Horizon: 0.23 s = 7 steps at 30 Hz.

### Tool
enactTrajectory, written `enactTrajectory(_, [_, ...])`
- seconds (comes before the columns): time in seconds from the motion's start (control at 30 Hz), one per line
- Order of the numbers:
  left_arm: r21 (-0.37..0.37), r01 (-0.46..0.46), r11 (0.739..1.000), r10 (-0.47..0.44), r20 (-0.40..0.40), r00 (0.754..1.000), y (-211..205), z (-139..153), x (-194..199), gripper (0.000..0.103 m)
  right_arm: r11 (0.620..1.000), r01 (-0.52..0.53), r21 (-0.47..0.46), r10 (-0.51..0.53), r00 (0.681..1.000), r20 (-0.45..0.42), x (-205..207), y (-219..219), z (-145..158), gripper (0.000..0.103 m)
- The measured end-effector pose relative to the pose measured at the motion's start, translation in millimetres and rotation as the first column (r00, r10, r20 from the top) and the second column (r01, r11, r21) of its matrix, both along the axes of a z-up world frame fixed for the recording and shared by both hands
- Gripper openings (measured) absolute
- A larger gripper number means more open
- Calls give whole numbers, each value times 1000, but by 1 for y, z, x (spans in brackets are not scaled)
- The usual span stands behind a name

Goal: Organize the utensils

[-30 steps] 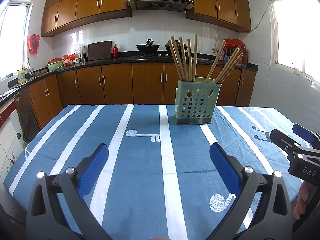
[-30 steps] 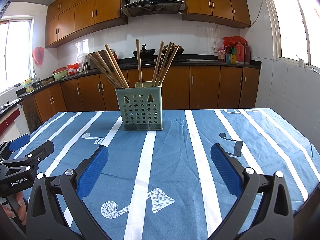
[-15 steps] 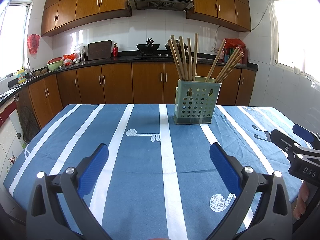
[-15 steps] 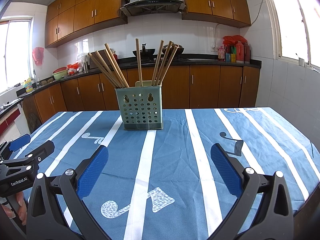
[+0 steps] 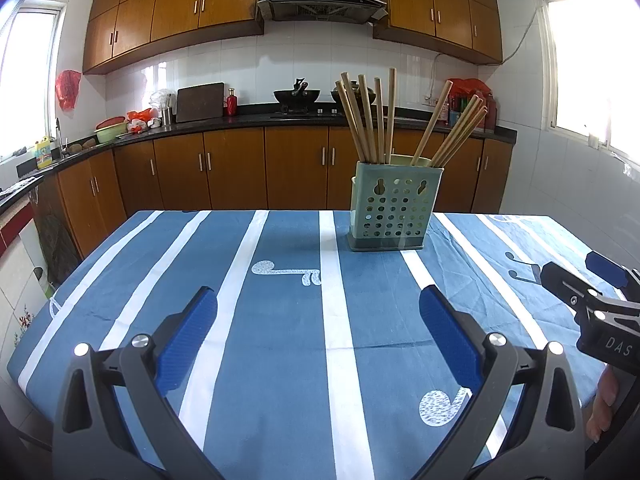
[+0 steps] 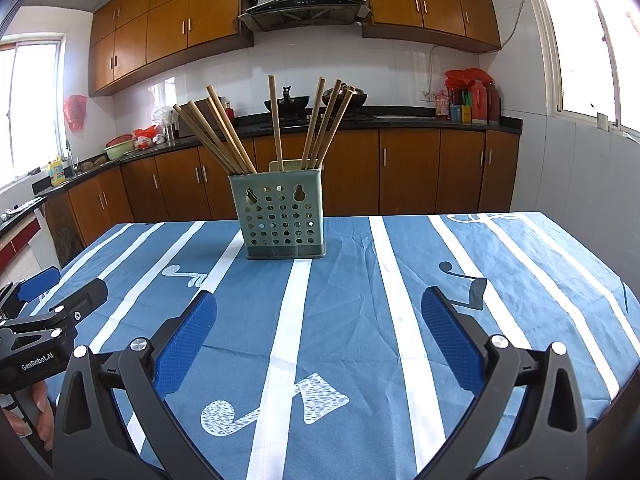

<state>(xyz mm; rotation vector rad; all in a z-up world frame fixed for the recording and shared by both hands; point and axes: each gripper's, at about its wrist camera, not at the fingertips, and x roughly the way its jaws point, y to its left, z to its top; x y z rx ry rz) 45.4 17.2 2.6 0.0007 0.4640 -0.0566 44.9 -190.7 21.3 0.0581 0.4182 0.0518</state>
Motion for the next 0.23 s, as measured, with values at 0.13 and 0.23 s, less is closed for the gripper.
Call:
enactTrajectory(0.13, [-10,-1,1000,0,-13,1000,3,0,2,99,1000,0,2,0,1000,0,-1,0,0,101])
enactTrajectory(0.23, [-13,0,1000,0,-17,1000,4,1,2,99,1000,2,4,-2,1000,-1,-3,1,-2,101])
